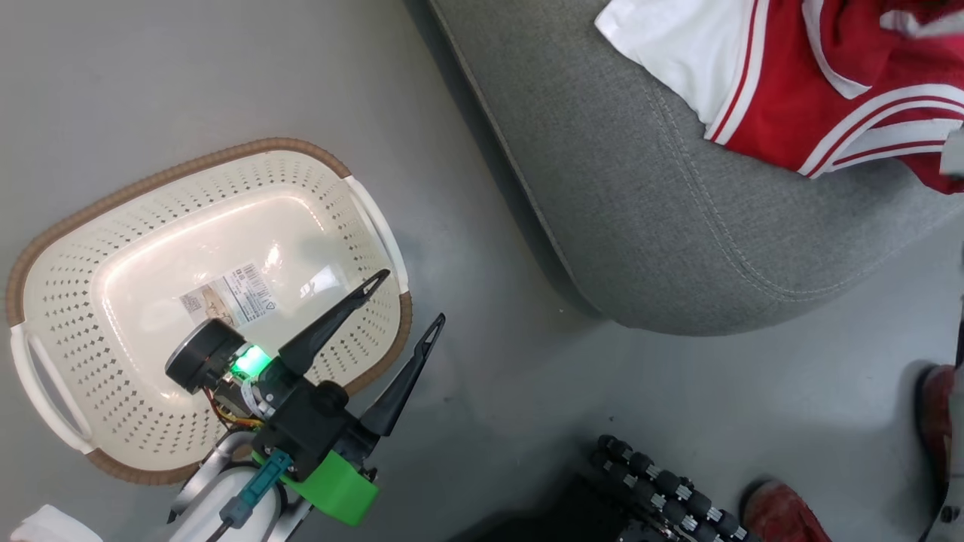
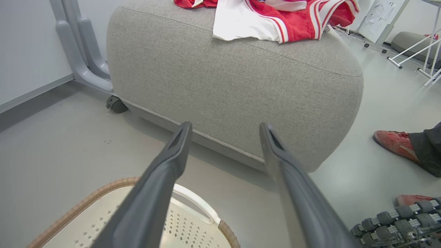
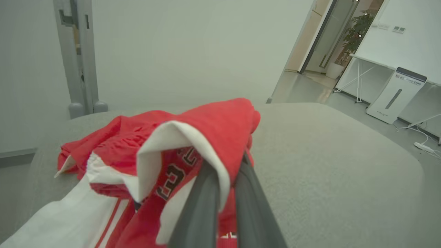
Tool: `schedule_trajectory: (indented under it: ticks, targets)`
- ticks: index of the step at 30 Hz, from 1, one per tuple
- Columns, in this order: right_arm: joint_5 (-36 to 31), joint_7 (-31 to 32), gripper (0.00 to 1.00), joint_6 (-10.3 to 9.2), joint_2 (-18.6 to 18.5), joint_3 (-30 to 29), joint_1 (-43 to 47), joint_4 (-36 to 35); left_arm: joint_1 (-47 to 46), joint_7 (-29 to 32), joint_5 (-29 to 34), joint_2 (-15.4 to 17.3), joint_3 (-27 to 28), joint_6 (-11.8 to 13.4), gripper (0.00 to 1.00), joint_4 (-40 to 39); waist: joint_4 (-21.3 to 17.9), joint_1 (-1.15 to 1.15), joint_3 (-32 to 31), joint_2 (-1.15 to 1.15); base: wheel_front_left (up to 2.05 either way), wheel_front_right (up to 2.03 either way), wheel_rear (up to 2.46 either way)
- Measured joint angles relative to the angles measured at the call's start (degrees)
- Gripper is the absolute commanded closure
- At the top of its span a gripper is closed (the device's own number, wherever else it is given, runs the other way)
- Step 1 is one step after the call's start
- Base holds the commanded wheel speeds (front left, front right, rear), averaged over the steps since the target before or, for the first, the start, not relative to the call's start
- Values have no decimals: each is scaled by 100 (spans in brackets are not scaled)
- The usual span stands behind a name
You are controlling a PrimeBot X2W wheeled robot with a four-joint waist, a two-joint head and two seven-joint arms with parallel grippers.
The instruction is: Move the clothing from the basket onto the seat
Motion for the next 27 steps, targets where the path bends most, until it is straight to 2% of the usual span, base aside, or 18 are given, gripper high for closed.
schedule_trajectory:
  ticks: [1,5,11,21,27]
  targets:
    - [-46,1,0,0,49,-79,121,103,-1,0,-5,-9,-7,1,0,9,22,0,-3,0,0,0,0]
    - [-188,0,0,-1,281,-328,625,187,3,0,-64,-78,27,0,0,68,60,0,-124,0,0,0,0]
    - [-325,0,0,-1,590,-275,1679,-229,133,0,-113,-338,185,43,0,155,14,0,-495,0,0,0,0]
    - [-376,0,0,-1,736,623,2976,-1050,407,0,-241,-1132,668,220,0,328,24,-1,-1387,0,0,0,0]
    - [-324,0,0,-1,694,1223,3335,-1448,731,-1,-204,-1689,1185,368,0,309,339,-1,-1915,0,0,0,0]
